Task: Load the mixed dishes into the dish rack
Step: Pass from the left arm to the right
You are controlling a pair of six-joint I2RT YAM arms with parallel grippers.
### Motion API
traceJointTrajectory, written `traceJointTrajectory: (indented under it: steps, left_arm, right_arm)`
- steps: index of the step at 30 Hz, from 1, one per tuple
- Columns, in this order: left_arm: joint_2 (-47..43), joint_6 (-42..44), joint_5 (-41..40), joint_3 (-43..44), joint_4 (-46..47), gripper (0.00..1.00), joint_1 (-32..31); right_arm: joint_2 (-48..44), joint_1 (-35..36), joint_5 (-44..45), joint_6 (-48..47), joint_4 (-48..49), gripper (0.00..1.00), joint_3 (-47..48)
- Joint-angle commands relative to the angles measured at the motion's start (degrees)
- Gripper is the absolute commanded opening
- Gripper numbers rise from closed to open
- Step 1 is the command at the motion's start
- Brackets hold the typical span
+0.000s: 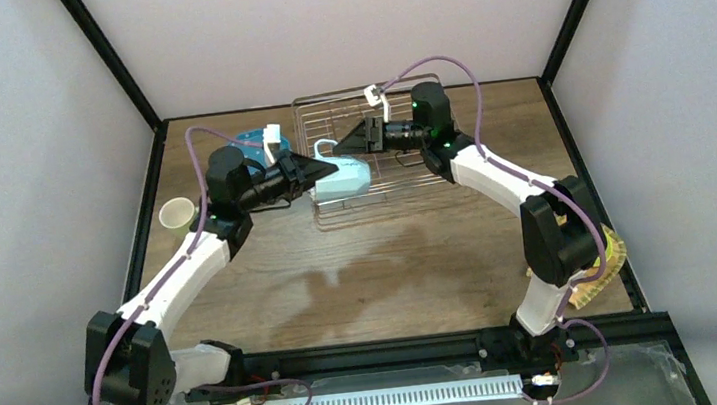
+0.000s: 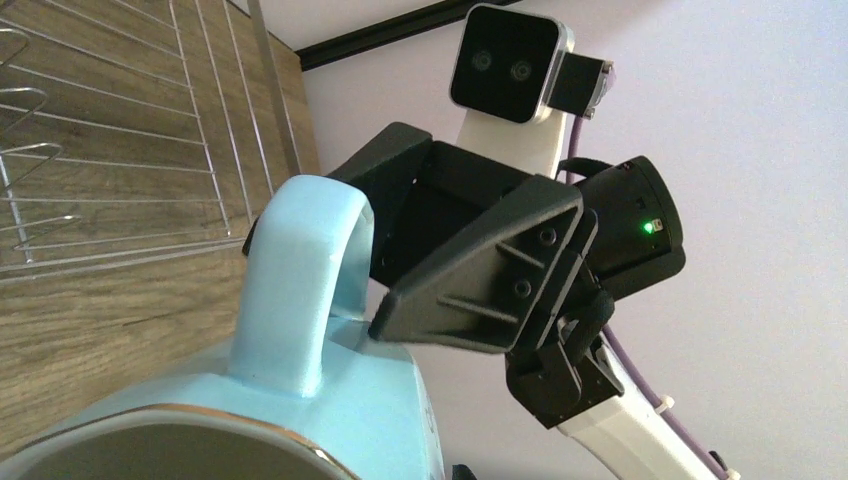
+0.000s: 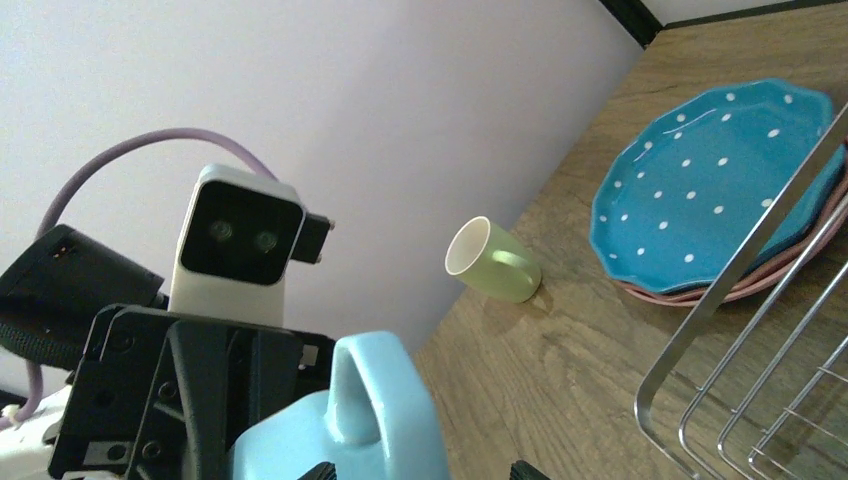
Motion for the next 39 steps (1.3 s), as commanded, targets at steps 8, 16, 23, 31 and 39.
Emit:
traceJointTrajectory:
  steps: [8, 16, 23, 31, 39]
  left_arm:
    - [4.26, -2.0, 2.03, 5.4, 12.17, 0.03, -0.32]
    - [5.63, -2.39, 1.64, 5.46, 13.47, 0.03, -0.34]
    - [7.13, -2.11, 1.59, 5.69, 12.04, 0.03, -0.39]
    - [7.29, 1.22, 0.32, 5.72, 6.09, 0.36, -0.35]
    - [6.27, 5.74, -1.89, 6.53, -2.0, 0.88, -0.27]
  right_arm:
    - [0.76, 0.35, -3.54, -0.79, 0.06, 0.89, 1.18]
    - [1.26, 0.33, -4.11, -1.24, -0.64, 0.4, 1.66]
    - [1.56, 0.37, -4.26, -1.72, -1.9, 0.01, 2.13]
    - [1.17, 0.36, -3.97, -3.01, -3.92, 0.01, 3.54]
    - [0.64, 0.33, -2.97, -3.86, -5.59, 0.01, 5.79]
